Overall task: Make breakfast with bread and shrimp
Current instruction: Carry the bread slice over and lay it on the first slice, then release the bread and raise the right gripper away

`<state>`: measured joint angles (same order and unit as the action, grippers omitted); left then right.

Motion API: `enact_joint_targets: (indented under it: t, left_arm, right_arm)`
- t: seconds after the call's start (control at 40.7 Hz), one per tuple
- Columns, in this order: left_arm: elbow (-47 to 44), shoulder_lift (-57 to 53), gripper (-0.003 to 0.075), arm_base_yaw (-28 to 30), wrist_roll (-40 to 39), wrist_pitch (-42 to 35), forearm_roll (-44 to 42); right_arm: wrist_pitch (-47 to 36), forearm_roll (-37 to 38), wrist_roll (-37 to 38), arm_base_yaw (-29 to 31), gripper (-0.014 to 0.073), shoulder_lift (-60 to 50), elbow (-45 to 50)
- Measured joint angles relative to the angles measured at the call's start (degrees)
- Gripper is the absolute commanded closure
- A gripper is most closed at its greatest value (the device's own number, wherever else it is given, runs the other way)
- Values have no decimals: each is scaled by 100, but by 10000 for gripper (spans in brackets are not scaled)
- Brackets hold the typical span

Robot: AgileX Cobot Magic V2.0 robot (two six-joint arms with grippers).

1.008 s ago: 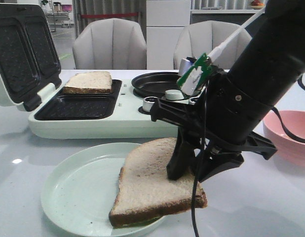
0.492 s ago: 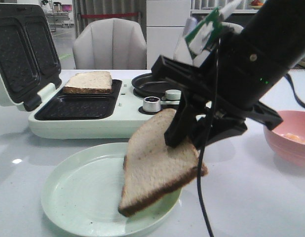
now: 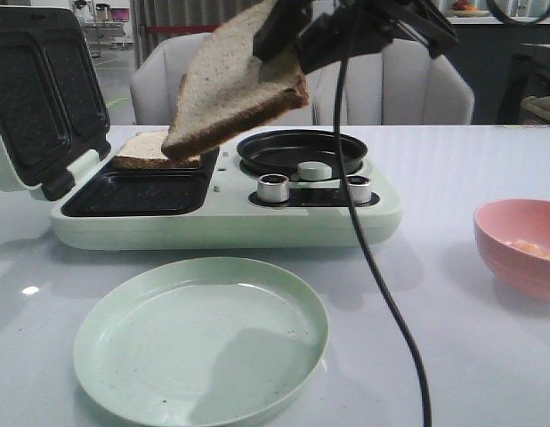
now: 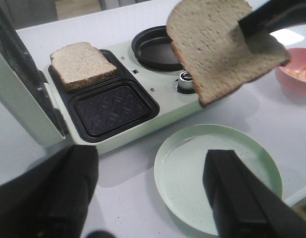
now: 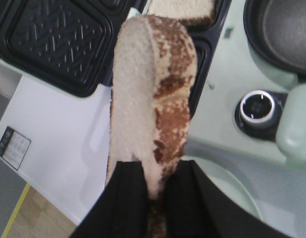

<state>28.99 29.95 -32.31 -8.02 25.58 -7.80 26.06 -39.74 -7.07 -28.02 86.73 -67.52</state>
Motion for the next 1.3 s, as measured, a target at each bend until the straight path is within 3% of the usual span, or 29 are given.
enact_joint_targets:
  t: [0.467, 0.615, 0.762, 0.861, 1.058, 1.304]
  left_arm:
    - [0, 0, 213, 0, 0, 0, 0]
    - [0, 0, 213, 0, 0, 0, 0]
    - [0, 0, 213, 0, 0, 0, 0]
    - [0, 0, 213, 0, 0, 0, 0]
    - [0, 0, 213, 0, 0, 0, 0]
    - [0, 0, 213, 0, 0, 0, 0]
  right_arm:
    - [573, -302, 0, -24, 519, 2994, -2987]
    - [739, -383, 0, -118, 416, 3628, -3691]
    - [792, -395, 0, -201, 188, 4049, -4022]
    - [776, -384, 0, -175, 105, 4110, -4056]
    - [1046, -70, 0, -12, 105, 4062, -4056]
    - [1504, 1068, 0, 121, 105, 3476, -4056]
